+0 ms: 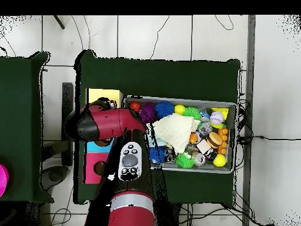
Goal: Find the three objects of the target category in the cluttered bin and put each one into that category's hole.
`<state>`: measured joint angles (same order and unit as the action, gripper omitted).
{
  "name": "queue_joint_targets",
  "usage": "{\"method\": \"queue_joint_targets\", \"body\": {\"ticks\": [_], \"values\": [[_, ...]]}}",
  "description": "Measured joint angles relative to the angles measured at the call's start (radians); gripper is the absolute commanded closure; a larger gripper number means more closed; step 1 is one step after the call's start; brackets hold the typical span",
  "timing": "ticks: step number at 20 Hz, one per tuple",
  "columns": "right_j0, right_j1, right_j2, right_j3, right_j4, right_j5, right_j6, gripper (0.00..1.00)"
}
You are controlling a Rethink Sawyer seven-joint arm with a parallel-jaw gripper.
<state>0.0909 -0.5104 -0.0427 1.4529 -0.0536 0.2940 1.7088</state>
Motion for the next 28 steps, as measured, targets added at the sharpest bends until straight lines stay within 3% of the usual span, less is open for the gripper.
{"method": "queue_joint_targets", "body": {"ticks": [23,24,28], "values": [[0.009,0.001,0.007,0.004,0.0,0.001,0.0,0.0],[0.008,0.001,0.007,0.004,0.0,0.001,0.0,1.0],[0.008,0.001,0.007,0.004,0.0,0.001,0.0,1.0]]}}
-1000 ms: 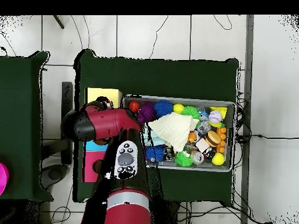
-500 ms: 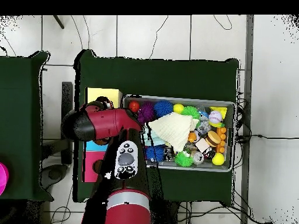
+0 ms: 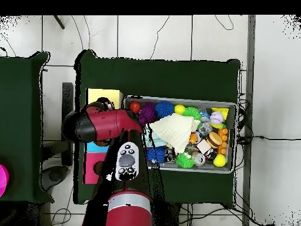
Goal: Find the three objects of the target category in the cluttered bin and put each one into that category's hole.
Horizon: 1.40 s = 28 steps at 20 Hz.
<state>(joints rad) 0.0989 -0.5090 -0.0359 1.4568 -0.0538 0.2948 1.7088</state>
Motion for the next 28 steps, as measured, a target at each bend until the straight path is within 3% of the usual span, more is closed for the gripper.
{"method": "queue_joint_targets", "body": {"ticks": [15,28], "values": [[-0.012,-0.008,0.002,0.005,0.0,0.001,0.0,1.0],[-0.111,-0.139,0.042,0.073,-0.002,0.027,0.0,1.0]]}}
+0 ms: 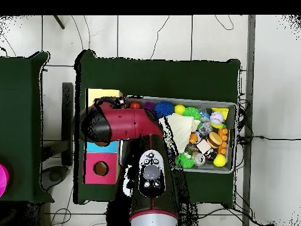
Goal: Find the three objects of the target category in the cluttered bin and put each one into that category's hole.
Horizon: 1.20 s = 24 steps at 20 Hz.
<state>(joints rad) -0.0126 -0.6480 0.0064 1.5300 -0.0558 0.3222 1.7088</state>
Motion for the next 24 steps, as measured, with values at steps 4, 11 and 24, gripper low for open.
{"method": "queue_joint_targets", "body": {"ticks": [4,11,24], "values": [[-0.033,-0.016,0.004,0.002,0.0,0.0,0.0,1.0],[-0.076,-0.022,0.004,0.027,0.0,0.0,0.0,1.0],[0.006,-0.043,-0.086,0.146,0.001,0.0,0.0,1.0]]}}
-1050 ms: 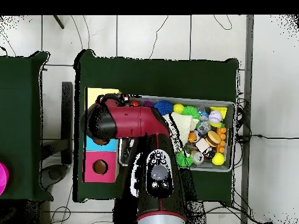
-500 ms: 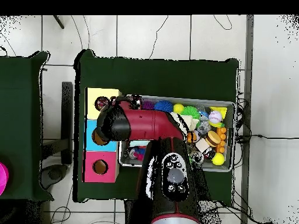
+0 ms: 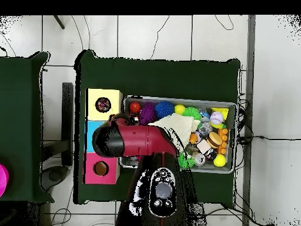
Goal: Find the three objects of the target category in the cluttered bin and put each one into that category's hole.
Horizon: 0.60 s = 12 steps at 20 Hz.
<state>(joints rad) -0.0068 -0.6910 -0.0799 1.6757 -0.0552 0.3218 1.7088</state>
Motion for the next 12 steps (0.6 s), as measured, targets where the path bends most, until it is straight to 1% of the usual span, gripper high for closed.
{"method": "queue_joint_targets", "body": {"ticks": [7,10,12], "values": [[0.099,-0.001,-0.106,0.044,0.0,0.0,0.0,1.0],[0.112,0.006,-0.131,0.044,0.0,0.0,0.0,1.0],[0.107,0.012,-0.139,0.045,0.0,-0.006,0.0,1.0]]}}
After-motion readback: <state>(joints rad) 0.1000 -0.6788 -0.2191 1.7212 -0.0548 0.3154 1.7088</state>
